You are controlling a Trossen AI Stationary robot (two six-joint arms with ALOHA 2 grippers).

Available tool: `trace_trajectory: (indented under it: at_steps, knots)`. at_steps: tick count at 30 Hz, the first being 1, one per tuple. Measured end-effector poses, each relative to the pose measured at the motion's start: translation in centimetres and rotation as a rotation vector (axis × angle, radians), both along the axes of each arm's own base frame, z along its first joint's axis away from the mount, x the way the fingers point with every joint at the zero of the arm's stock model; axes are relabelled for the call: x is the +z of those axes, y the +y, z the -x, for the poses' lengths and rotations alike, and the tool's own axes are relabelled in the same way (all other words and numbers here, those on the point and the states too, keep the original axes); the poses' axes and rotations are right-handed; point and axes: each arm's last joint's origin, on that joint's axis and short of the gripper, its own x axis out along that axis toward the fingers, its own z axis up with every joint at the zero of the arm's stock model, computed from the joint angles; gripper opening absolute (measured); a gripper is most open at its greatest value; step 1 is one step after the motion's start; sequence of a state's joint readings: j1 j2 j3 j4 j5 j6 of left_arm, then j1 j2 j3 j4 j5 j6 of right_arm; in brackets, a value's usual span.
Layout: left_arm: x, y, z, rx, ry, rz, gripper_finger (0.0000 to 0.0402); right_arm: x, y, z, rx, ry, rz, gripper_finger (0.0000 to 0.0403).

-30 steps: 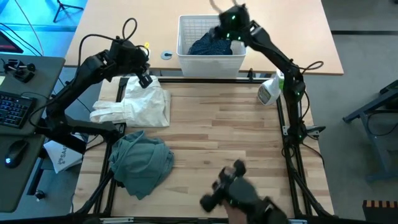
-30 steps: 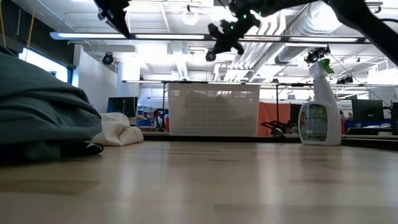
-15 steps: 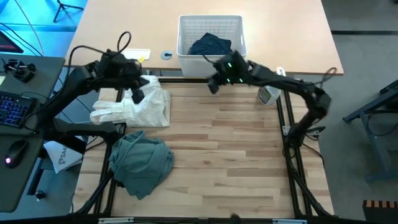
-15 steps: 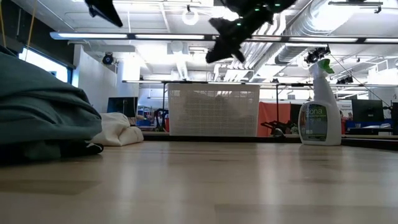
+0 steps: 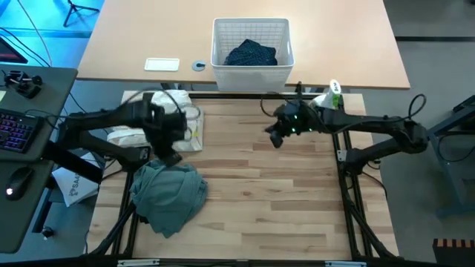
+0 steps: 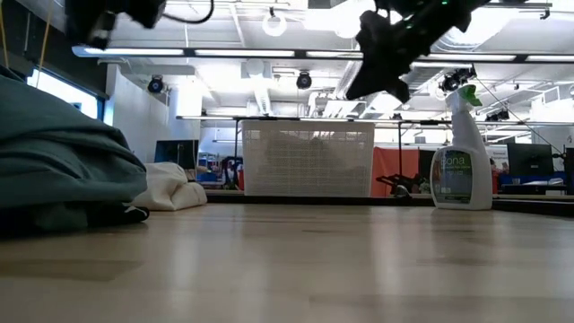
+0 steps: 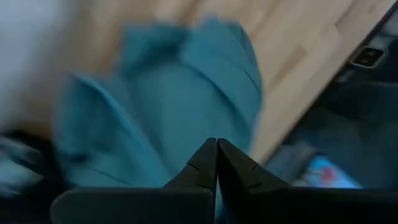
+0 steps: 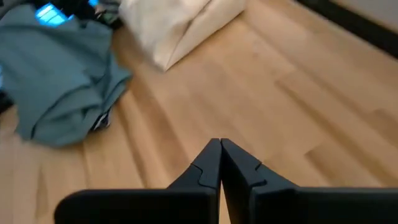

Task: Fold Laundry from Bin
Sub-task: Fold the green pants

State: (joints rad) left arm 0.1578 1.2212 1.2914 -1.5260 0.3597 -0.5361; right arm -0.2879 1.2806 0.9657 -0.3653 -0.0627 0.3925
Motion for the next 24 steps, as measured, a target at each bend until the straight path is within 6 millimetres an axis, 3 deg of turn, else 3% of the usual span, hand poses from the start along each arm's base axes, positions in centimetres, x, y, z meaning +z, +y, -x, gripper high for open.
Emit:
trace_trajectory:
  at_steps: [3,8,12,15,17,19,22,24]
  knots:
    - [-1.9,-1.9,-0.1,0.084,0.118,0.074,0.0000,-0.8,1.6,0.5,0.048,0.001,-0.001,0.0005]
    - [-6.8,-4.6,-1.3,0.162,0.218,0.002,0.0000,-1.6,4.1,0.8,0.110,-0.029,-0.035,0.0005]
    - [-11.3,-5.6,-4.4,0.180,0.067,-0.003,0.0000,-1.1,6.0,0.9,0.187,-0.055,-0.020,0.0005]
    - [-13.7,-4.6,-8.4,0.252,-0.231,-0.076,0.0000,-0.8,6.9,1.0,0.177,-0.073,0.005,0.0005]
    - [-13.6,-3.8,-11.6,0.265,-0.508,-0.107,0.0000,-0.7,7.3,1.0,0.164,-0.084,0.002,0.0005]
    - [-12.0,-3.0,-13.8,0.264,-0.709,-0.102,0.0000,-0.5,7.7,1.2,0.182,-0.085,-0.001,0.0005]
    - [-8.4,-3.1,-15.3,0.187,-0.824,-0.134,0.0000,-0.2,8.3,1.7,0.208,-0.087,-0.014,0.0005]
    - [-6.1,-3.6,-15.3,0.095,-0.795,-0.181,0.0000,0.1,8.7,2.0,0.207,-0.093,-0.014,0.0005]
